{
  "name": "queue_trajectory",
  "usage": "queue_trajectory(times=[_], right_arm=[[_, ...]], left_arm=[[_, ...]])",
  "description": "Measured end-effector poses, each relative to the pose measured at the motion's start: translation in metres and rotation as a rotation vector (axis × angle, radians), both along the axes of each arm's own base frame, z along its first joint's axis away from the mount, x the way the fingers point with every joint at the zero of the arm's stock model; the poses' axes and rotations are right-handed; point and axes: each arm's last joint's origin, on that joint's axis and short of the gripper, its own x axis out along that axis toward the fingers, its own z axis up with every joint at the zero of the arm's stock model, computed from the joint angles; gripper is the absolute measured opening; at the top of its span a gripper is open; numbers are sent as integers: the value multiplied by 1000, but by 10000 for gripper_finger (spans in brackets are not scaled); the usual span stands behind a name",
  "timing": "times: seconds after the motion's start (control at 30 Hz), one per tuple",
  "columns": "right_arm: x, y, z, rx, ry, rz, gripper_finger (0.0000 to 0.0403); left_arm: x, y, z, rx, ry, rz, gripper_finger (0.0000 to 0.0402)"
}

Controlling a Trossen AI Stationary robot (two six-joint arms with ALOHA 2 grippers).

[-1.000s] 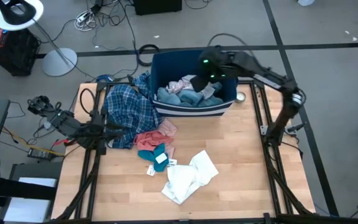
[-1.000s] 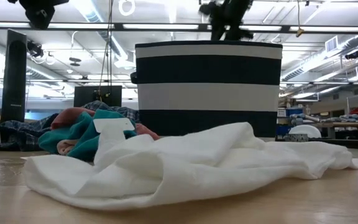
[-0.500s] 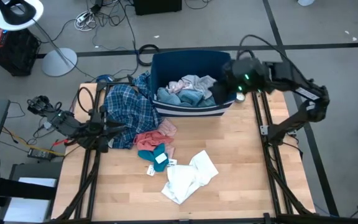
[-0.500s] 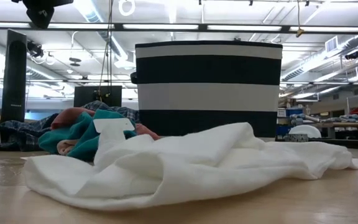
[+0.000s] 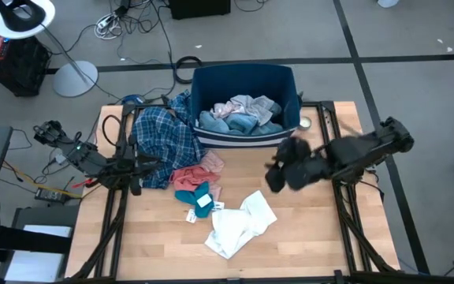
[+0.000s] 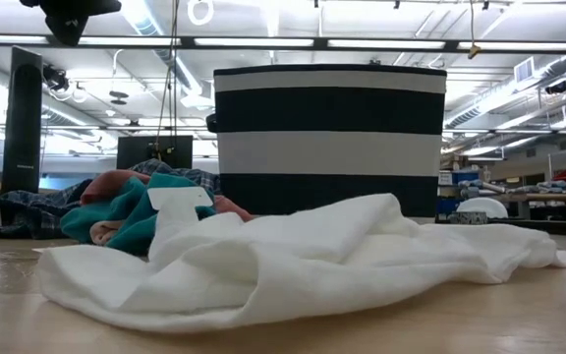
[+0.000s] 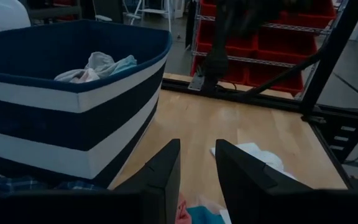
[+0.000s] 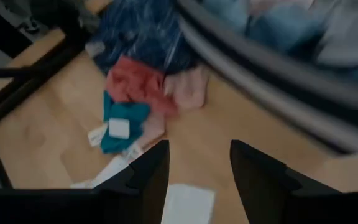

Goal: Sort clothes
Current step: Put the blue polo shirt into the blue bin

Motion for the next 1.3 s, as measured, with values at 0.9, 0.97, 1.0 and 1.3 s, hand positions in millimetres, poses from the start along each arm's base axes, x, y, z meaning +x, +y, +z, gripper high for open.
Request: queue_trajectory(times=[0.9,0.97,1.0,1.3], right_arm=[[22,9,-152,195,-14,256,143],[22,6,-156,177,-5,282,142],[22,5,-157,168,-2,298,141],[22,-4,-166,177,56,450,141]], left_arm=[[13,22,18,-129,182,202,108],[14,25,15,-161,209,239,108],[15,27,13,-170,220,256,108],[24,41,9,-258,243,384,108]])
